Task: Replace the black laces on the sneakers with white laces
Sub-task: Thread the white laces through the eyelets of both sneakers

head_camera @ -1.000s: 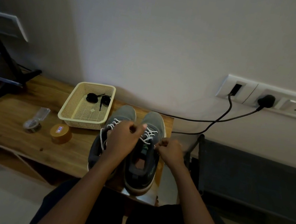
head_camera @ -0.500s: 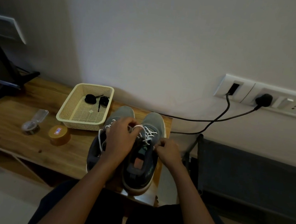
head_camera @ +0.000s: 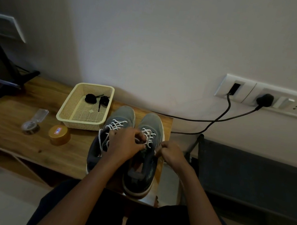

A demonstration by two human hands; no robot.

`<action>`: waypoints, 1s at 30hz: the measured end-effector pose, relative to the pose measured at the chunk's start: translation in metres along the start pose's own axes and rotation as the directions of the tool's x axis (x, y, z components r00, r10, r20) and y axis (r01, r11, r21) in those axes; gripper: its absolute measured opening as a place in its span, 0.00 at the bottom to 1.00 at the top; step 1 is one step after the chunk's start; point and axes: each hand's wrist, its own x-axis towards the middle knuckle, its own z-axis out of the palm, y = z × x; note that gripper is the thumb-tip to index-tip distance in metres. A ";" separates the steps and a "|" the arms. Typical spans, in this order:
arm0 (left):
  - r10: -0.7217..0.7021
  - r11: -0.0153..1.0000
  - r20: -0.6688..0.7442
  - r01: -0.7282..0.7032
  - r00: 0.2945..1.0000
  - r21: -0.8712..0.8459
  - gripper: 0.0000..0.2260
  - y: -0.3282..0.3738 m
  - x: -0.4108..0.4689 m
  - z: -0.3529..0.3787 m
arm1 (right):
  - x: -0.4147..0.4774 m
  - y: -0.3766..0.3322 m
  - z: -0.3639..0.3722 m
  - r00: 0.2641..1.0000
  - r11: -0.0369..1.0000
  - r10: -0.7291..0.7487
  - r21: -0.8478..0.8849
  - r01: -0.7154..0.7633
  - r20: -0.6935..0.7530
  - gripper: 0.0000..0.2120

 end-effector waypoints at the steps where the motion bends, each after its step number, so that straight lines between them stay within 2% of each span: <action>1: -0.004 1.000 -0.003 0.004 1.000 0.004 0.05 0.000 -0.001 -0.002 | 0.001 0.001 0.000 1.000 1.000 -0.001 -0.008 0.001 -0.013 0.04; 5: 0.003 1.000 -0.085 -0.002 0.996 0.012 0.05 -0.001 -0.003 -0.003 | 0.001 0.006 0.000 0.992 0.999 0.036 0.003 -0.036 -0.120 0.04; 8: -0.011 1.000 -0.096 0.011 0.995 -0.003 0.06 -0.002 -0.003 -0.002 | 0.001 0.015 -0.004 0.971 0.996 0.073 -0.039 -0.084 -0.229 0.06; 10: -0.017 1.000 -0.096 0.017 0.995 -0.002 0.05 -0.003 -0.002 -0.001 | 0.000 0.020 -0.008 0.973 0.995 0.077 -0.038 -0.088 -0.219 0.09; 14: -0.015 1.000 -0.088 0.013 0.996 -0.029 0.05 -0.006 -0.001 -0.002 | -0.005 0.013 -0.011 0.969 0.994 -0.060 -0.102 0.036 -0.240 0.03; 16: -0.021 0.999 -0.076 0.019 0.997 -0.026 0.05 -0.005 -0.001 -0.003 | -0.008 0.005 -0.009 0.960 0.978 -0.157 -0.173 0.118 -0.231 0.08; 18: -0.020 1.000 -0.082 0.019 0.996 -0.016 0.05 -0.004 -0.002 -0.003 | -0.009 0.000 -0.004 0.952 0.956 -0.211 -0.250 0.153 -0.224 0.07; 22: -0.028 1.000 -0.105 0.028 0.994 0.004 0.06 -0.002 -0.004 -0.003 | -0.010 -0.003 0.001 0.952 0.936 -0.178 -0.342 0.086 -0.248 0.06; 27: -0.041 0.999 -0.111 0.044 0.993 0.029 0.06 0.000 -0.005 -0.004 | -0.011 0.003 -0.004 0.955 0.939 -0.082 -0.344 -0.022 -0.284 0.07; 29: -0.042 0.999 -0.119 0.045 0.992 0.027 0.07 0.001 -0.005 -0.004 | -0.007 0.008 -0.003 0.954 0.949 -0.044 -0.310 -0.053 -0.298 0.04; 30: -0.041 0.999 -0.123 0.044 0.992 0.024 0.07 0.001 -0.006 -0.004 | -0.005 0.012 -0.002 0.954 0.956 -0.029 -0.286 -0.060 -0.299 0.06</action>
